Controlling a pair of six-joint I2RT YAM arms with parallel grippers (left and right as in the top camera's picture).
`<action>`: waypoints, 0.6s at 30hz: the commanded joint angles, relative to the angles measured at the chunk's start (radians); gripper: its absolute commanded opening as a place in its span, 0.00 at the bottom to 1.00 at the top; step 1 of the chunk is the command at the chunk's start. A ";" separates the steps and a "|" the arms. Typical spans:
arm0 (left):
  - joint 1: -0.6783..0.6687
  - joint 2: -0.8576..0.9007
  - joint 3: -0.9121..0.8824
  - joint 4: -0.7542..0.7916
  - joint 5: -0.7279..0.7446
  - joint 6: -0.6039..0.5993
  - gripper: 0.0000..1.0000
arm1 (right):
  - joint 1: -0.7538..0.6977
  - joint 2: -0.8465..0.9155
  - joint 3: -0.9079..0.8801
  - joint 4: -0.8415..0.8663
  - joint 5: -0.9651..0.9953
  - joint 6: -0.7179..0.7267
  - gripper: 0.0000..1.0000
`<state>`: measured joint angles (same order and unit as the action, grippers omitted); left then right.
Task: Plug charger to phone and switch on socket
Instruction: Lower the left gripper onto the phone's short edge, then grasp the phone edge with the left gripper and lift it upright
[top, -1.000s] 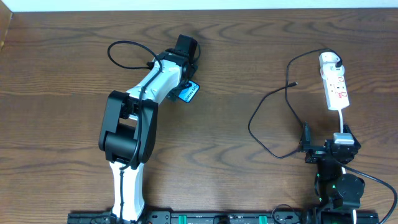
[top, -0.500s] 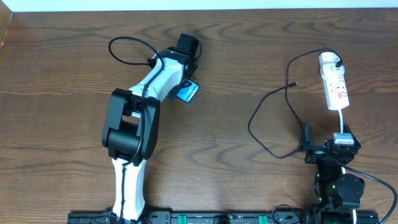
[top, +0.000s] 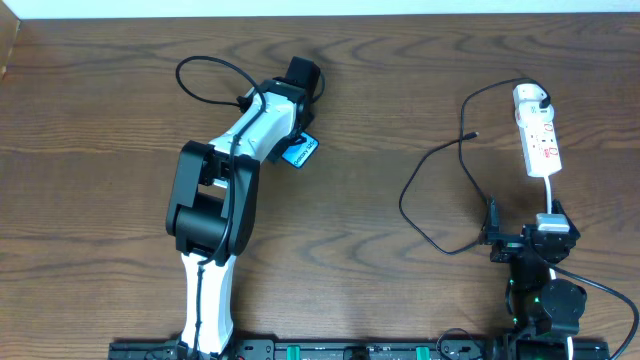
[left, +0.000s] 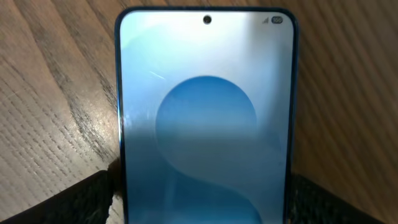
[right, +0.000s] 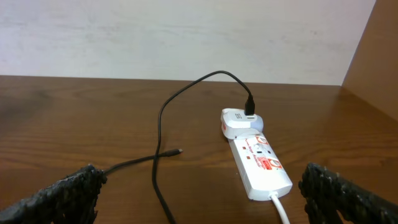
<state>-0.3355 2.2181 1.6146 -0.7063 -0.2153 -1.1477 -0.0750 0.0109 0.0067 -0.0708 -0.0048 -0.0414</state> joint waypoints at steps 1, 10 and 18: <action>-0.013 0.099 -0.060 -0.024 0.122 0.051 0.82 | -0.002 -0.005 -0.001 -0.005 -0.002 -0.009 0.99; -0.015 0.099 -0.060 -0.129 0.130 0.267 0.76 | -0.002 -0.005 -0.001 -0.005 -0.001 -0.009 0.99; -0.015 0.099 -0.060 -0.168 0.275 0.524 0.75 | -0.002 -0.005 -0.001 -0.005 -0.001 -0.009 0.99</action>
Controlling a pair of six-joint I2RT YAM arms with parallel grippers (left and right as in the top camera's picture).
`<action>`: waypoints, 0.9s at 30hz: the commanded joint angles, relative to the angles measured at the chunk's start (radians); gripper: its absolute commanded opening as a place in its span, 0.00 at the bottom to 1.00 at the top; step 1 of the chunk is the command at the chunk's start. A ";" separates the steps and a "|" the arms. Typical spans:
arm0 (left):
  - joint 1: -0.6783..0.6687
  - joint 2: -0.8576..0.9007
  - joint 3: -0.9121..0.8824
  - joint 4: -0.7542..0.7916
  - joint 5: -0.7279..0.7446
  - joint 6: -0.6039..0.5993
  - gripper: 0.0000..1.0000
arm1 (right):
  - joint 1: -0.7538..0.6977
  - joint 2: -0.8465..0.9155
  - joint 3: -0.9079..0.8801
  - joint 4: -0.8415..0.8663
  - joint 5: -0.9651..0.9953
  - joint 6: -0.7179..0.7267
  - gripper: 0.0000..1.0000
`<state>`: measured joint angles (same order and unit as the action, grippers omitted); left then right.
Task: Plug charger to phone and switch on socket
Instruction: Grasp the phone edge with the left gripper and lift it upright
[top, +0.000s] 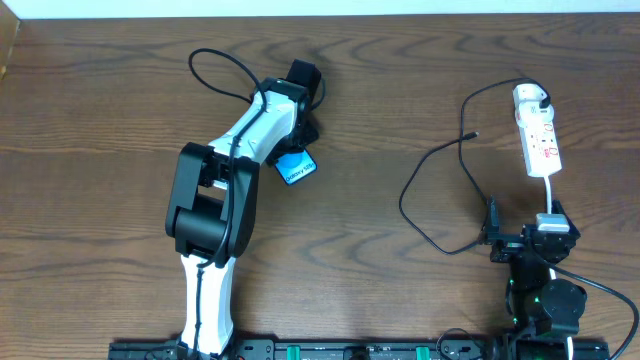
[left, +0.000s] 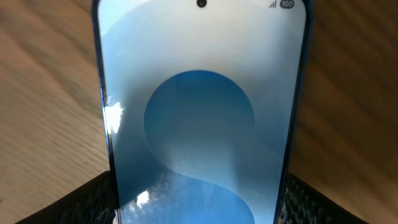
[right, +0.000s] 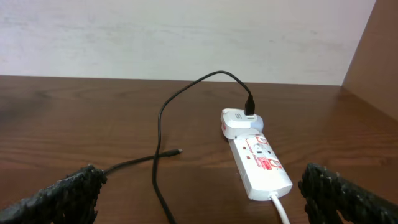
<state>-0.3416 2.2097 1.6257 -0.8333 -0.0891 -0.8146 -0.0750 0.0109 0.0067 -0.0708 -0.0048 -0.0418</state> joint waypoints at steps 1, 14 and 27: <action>-0.009 0.107 -0.071 -0.042 0.162 0.213 0.75 | -0.002 -0.005 -0.001 -0.005 -0.001 -0.008 0.99; -0.009 0.108 -0.071 -0.052 0.175 0.291 0.98 | -0.002 -0.005 -0.001 -0.005 -0.001 -0.008 0.99; -0.009 0.108 -0.071 -0.040 0.175 0.290 1.00 | -0.002 -0.005 -0.001 -0.005 -0.002 -0.008 0.99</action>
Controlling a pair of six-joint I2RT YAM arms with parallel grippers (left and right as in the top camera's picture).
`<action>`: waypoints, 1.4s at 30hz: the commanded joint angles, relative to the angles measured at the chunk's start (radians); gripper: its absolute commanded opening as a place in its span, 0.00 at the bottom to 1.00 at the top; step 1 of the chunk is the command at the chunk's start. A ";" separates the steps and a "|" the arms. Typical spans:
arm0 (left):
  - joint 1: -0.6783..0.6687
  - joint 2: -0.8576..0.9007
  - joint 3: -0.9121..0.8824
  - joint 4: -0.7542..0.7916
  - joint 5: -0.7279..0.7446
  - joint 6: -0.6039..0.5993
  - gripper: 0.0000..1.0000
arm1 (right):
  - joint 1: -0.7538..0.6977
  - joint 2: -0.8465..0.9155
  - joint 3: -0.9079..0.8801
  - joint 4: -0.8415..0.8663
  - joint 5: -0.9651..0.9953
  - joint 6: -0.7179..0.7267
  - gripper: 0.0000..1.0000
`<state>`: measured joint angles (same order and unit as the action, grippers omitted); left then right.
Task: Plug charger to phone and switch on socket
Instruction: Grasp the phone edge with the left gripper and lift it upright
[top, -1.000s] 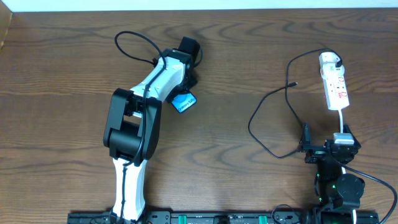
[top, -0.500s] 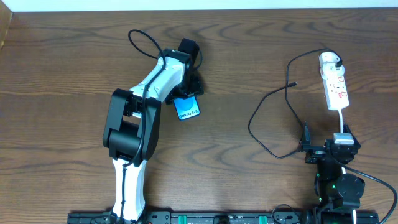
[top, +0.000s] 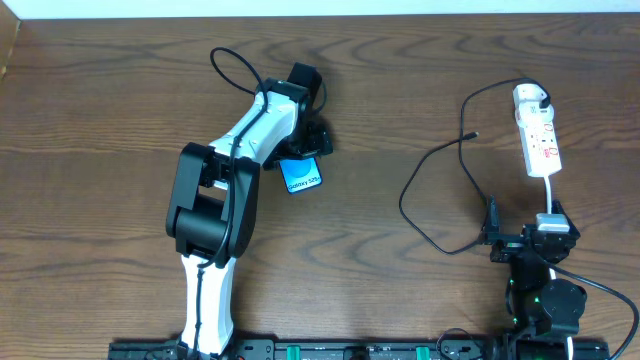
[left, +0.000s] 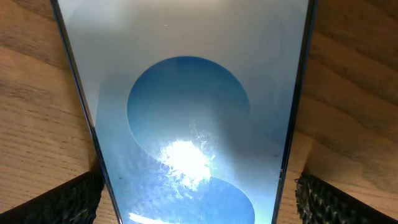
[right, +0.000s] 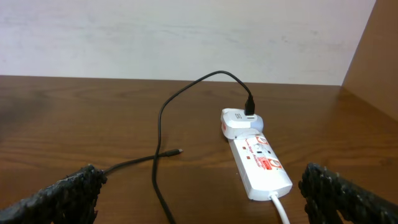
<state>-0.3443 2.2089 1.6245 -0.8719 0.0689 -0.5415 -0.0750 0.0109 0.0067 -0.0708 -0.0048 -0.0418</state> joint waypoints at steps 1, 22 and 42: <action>-0.006 0.108 -0.069 0.004 0.017 0.015 1.00 | -0.002 -0.005 -0.001 -0.005 -0.001 -0.008 0.99; -0.006 0.108 -0.069 0.046 -0.008 -0.099 1.00 | -0.002 -0.005 -0.001 -0.005 -0.002 -0.008 0.99; 0.008 0.066 -0.066 -0.014 -0.009 -0.034 0.74 | -0.002 -0.005 -0.001 -0.005 -0.001 -0.008 0.99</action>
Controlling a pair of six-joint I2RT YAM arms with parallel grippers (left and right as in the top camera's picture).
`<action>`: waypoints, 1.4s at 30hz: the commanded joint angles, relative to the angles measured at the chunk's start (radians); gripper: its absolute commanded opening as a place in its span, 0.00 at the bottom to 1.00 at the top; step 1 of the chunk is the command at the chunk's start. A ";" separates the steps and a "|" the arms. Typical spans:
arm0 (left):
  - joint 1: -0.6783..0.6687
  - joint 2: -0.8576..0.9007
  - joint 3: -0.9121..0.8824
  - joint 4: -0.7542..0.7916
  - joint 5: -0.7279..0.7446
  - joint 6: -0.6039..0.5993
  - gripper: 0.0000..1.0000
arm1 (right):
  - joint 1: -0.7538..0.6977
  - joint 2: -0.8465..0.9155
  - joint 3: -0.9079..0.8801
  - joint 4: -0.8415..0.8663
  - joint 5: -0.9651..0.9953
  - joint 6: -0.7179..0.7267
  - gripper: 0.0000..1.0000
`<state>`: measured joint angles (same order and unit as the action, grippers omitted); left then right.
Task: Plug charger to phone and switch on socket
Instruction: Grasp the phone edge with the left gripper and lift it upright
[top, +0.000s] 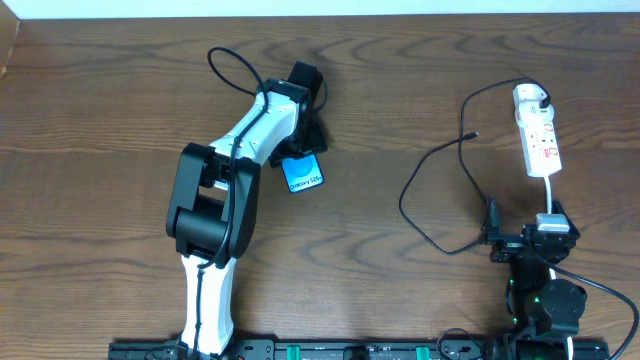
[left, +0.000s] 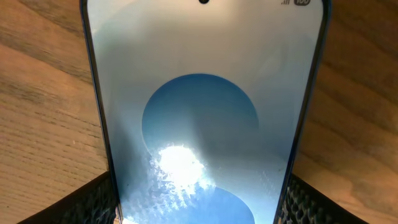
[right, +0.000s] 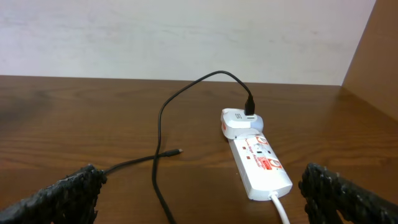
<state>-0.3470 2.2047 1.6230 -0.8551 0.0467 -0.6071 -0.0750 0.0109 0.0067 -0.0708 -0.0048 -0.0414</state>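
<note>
The blue phone (top: 302, 173) is screen up at the table's upper middle. It fills the left wrist view, its lit screen (left: 202, 112) running away from the camera. My left gripper (top: 306, 150) is shut on the phone's near end, a black finger (left: 93, 199) pressed to each long edge. The white socket strip (top: 540, 145) lies at the far right with the white charger (top: 530, 97) plugged into its far end. The black cable's free plug (right: 178, 151) rests on the wood. My right gripper (right: 202, 199) stands open near the strip (right: 261, 165), holding nothing.
The black cable (top: 425, 205) loops across the wood left of the strip. A white lead (top: 550, 190) runs from the strip toward the right arm's base. A wooden side wall (right: 373, 56) rises at the right edge of the table.
The phone and my left gripper have shifted very slightly toward the far side. In the left wrist view the screen's camera hole is back in sight and the fingers sit tight on the edges. Right arm unmoved.
At first my left gripper held the phone tilted near the far middle of the table. Then the phone was nearer the front and turned. Later it pointed almost straight toward me, a little more to the right, where it stays now. The right arm, cable and strip never moved.
</note>
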 joint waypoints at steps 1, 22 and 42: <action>0.015 0.060 -0.065 -0.033 0.013 0.031 0.74 | -0.002 -0.005 -0.001 -0.005 -0.001 -0.009 0.99; 0.034 -0.312 -0.065 -0.187 0.437 0.031 0.72 | -0.002 -0.005 -0.001 -0.005 -0.002 -0.009 0.99; 0.037 -0.369 -0.065 -0.150 1.151 -0.040 0.73 | -0.002 -0.005 -0.001 -0.005 -0.002 -0.009 0.99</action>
<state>-0.3157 1.8698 1.5471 -1.0054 1.1080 -0.6262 -0.0750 0.0109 0.0067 -0.0708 -0.0048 -0.0414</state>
